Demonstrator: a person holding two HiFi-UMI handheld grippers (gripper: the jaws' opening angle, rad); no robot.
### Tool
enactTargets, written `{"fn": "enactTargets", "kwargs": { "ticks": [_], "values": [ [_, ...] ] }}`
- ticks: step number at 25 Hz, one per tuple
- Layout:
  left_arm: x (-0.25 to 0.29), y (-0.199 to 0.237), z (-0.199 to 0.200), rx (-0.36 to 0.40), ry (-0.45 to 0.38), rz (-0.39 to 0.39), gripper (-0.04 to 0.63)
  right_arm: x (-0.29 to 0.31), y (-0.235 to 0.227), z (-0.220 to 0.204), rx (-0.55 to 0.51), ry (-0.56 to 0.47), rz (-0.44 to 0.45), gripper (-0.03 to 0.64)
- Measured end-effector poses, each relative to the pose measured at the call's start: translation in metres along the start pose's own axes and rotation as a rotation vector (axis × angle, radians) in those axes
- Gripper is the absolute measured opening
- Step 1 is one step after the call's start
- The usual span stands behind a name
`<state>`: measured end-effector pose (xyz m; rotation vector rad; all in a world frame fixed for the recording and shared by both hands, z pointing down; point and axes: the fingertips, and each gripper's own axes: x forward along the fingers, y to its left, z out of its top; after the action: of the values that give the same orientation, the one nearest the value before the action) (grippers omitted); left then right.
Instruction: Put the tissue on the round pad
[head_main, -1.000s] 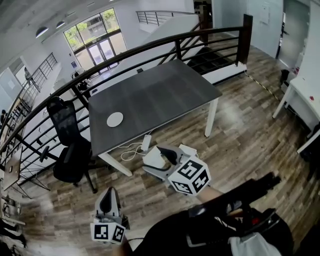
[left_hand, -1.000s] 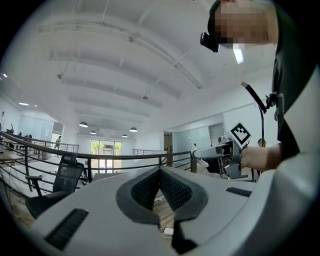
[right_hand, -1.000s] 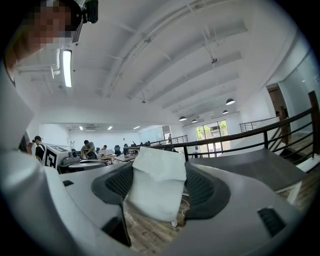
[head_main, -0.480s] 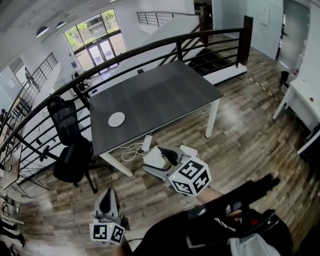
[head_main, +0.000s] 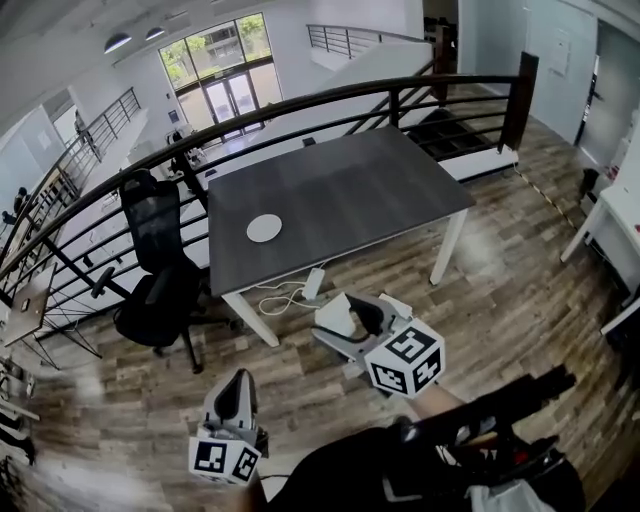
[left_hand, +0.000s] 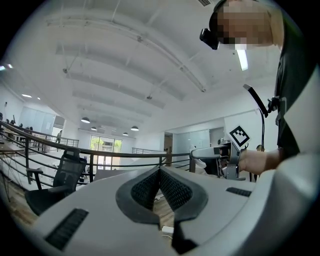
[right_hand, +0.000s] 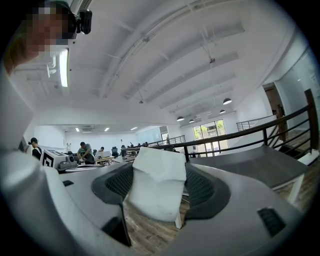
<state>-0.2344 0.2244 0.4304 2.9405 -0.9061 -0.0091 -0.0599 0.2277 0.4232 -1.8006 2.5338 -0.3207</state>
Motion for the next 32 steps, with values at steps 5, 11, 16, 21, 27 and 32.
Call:
{"fn": "enactTargets", "kwargs": {
  "ticks": [5,11,16,21,27,32],
  "values": [
    [-0.018,0.013,-0.006,-0.009,-0.003,-0.026,0.005,0.010,0.014,-0.005,-0.004,0.001,-0.016,0.328],
    [-0.029,0.027,-0.008,-0.016,-0.009,-0.034,0.005,0.024,0.027,-0.006,-0.004,0.013,-0.018,0.328],
    [-0.018,0.039,-0.009,-0.010,0.001,-0.001,0.005,0.045,0.017,-0.006,0.002,0.010,0.012,0.328],
    [0.007,0.048,-0.004,0.001,0.005,0.044,0.005,0.066,-0.006,0.004,-0.009,0.005,0.056,0.328],
    [0.054,0.051,0.008,0.023,0.001,0.071,0.005,0.093,-0.044,0.021,-0.020,0.011,0.106,0.328],
    [0.082,0.058,0.010,0.030,0.009,0.112,0.005,0.116,-0.073,0.032,-0.027,0.010,0.138,0.328]
  ]
}}
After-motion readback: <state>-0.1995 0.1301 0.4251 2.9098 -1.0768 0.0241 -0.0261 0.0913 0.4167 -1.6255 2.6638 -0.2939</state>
